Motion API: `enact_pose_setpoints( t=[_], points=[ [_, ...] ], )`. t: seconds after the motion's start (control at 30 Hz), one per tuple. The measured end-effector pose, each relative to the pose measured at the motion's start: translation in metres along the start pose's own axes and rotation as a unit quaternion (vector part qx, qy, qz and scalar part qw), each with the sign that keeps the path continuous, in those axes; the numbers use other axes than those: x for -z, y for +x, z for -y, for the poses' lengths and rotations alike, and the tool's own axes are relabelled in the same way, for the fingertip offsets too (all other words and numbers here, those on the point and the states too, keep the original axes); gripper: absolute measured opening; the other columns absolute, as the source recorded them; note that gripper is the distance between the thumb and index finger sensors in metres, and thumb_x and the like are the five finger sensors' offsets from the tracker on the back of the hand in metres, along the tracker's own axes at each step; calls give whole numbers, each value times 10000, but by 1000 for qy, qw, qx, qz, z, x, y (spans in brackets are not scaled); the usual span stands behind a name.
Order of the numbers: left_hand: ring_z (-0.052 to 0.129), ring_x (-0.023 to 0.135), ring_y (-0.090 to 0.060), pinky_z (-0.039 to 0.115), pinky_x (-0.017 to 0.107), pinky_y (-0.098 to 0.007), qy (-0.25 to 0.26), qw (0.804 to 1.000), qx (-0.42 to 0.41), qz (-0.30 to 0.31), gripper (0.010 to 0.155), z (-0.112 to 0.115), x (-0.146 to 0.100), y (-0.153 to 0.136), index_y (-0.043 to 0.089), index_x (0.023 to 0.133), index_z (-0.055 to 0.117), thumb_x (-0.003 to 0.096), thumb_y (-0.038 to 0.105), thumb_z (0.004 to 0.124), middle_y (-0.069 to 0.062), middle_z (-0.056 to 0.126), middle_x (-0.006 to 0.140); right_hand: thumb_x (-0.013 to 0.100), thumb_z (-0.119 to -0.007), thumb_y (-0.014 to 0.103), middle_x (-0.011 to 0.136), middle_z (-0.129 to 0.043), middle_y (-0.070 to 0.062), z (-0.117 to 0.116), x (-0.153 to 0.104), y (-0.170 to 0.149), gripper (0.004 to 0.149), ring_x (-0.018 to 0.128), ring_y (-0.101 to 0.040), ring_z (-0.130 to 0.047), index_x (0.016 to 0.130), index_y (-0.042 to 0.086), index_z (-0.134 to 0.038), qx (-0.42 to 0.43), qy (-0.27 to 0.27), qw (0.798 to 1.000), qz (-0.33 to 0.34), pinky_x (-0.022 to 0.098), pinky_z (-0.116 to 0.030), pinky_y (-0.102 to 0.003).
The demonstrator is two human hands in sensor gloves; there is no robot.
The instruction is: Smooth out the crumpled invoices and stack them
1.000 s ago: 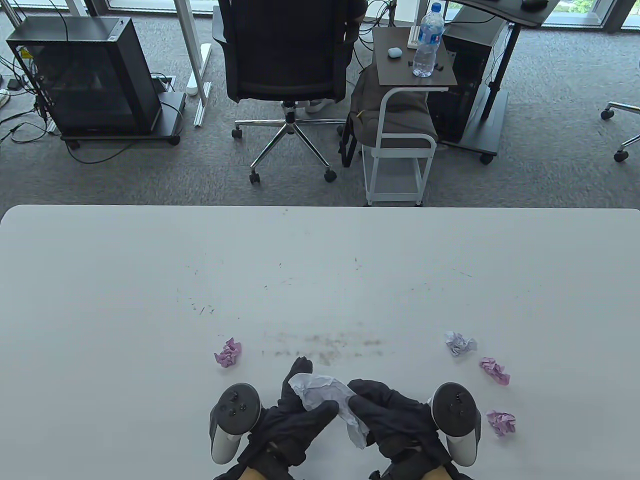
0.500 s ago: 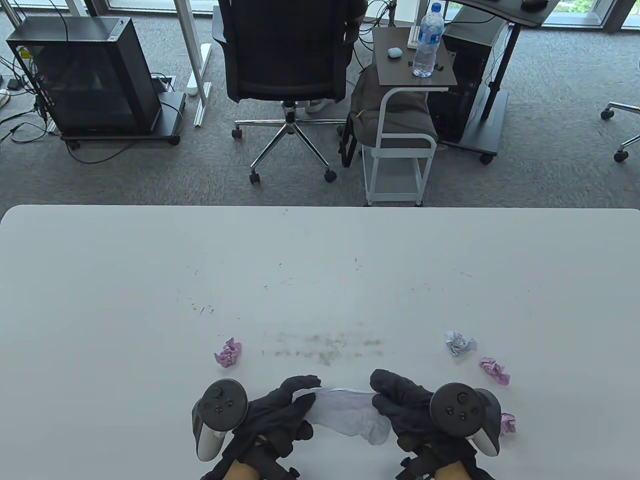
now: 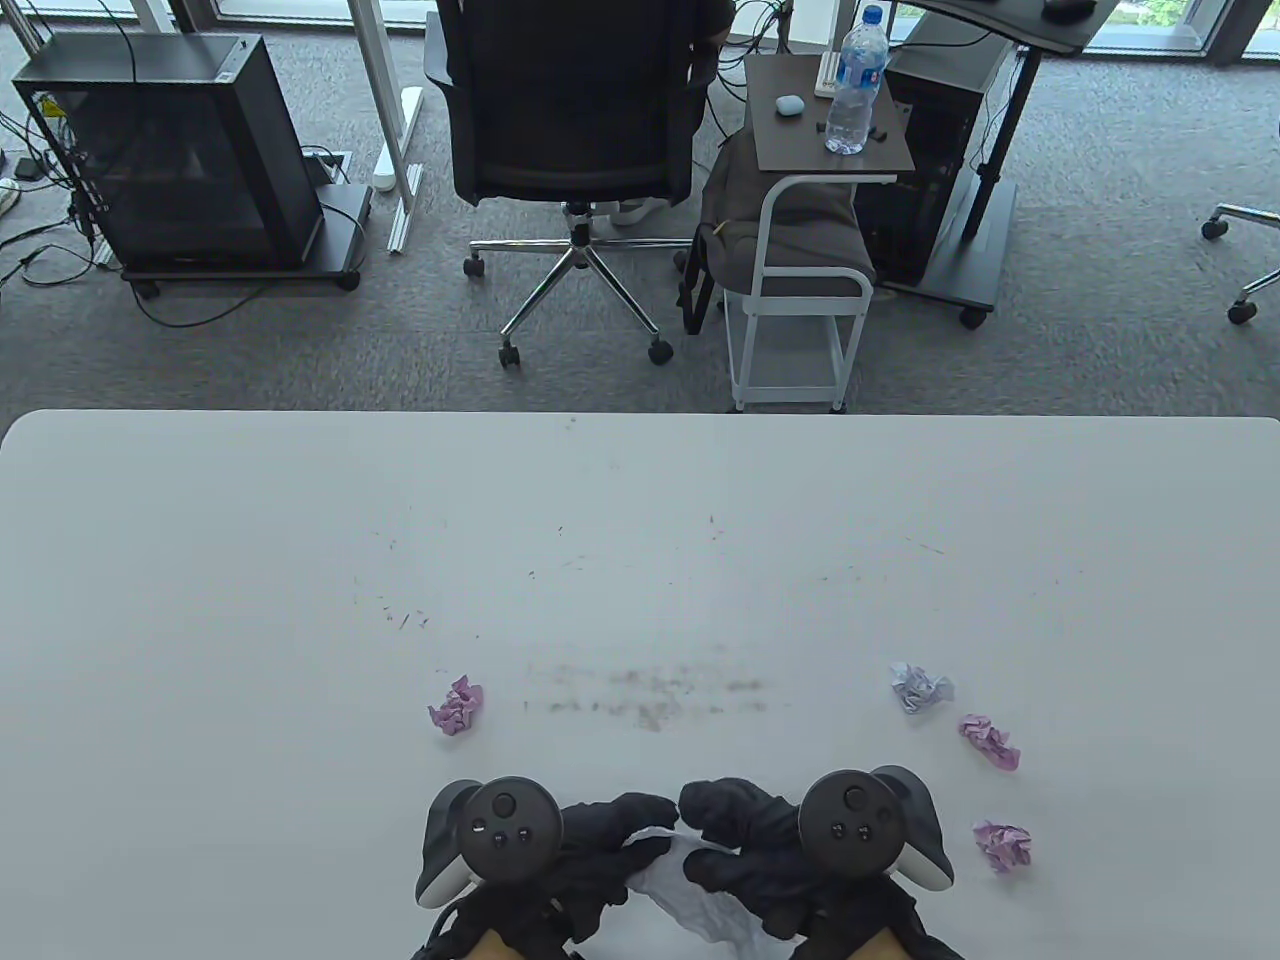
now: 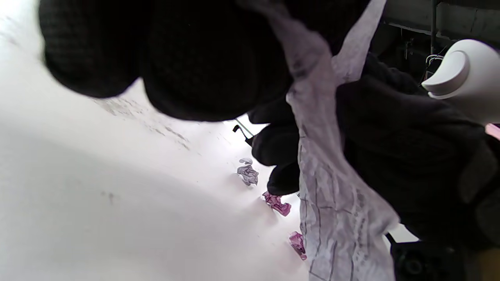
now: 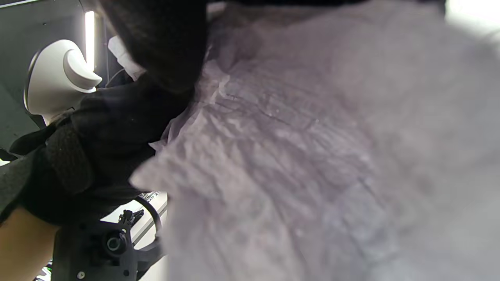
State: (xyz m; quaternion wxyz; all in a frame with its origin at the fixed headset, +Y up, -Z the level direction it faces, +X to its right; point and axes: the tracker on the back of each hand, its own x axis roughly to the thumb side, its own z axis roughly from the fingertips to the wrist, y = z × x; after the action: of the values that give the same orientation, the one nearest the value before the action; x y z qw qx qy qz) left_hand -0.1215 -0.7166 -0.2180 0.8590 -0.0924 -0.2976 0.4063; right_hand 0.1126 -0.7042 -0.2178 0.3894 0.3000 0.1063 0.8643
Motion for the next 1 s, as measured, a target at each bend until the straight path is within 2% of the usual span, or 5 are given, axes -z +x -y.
enact_pose_setpoints(
  t=[0.33,0.5,0.67,0.83,1.0],
  points=[
    [1036,315,-213,900,286,-430,-8,981,-145,-126,455,7,0,-40,1,955,777,587,267,742,-135,946,613,490,-850,213,789,-853,-142,19,-11,-20,567,520,-255,-949,991,119,-602,-108,-64,989,-83,395,-880,-462],
    [1039,325,-209,904,289,-424,57,959,-207,-186,452,-2,-10,-58,-17,959,746,600,255,710,-126,938,627,494,-837,196,791,-834,-157,33,-23,-39,531,529,-277,-932,974,111,-627,-85,-157,976,-126,395,-868,-479],
    [1042,362,-240,898,309,-442,88,930,-283,-216,473,-2,-16,-65,-41,994,671,623,253,662,-150,925,658,509,-818,363,934,-634,-233,42,-30,-12,611,697,-380,-804,997,105,-556,-110,-250,961,-48,464,-806,-513],
    [1048,349,-235,903,299,-437,69,930,-288,-217,479,3,-13,-60,-51,995,660,627,256,654,-148,933,647,467,-837,455,1017,-542,-235,12,-19,45,680,814,-430,-701,997,133,-558,-228,-170,954,93,554,-737,-551],
    [1048,357,-239,902,304,-439,32,934,-293,-203,480,8,-11,-52,-39,1003,666,627,258,662,-154,932,654,462,-858,408,1071,-444,-257,-31,2,68,712,897,-478,-581,1023,142,-510,-318,-25,941,116,636,-624,-598]
  ],
)
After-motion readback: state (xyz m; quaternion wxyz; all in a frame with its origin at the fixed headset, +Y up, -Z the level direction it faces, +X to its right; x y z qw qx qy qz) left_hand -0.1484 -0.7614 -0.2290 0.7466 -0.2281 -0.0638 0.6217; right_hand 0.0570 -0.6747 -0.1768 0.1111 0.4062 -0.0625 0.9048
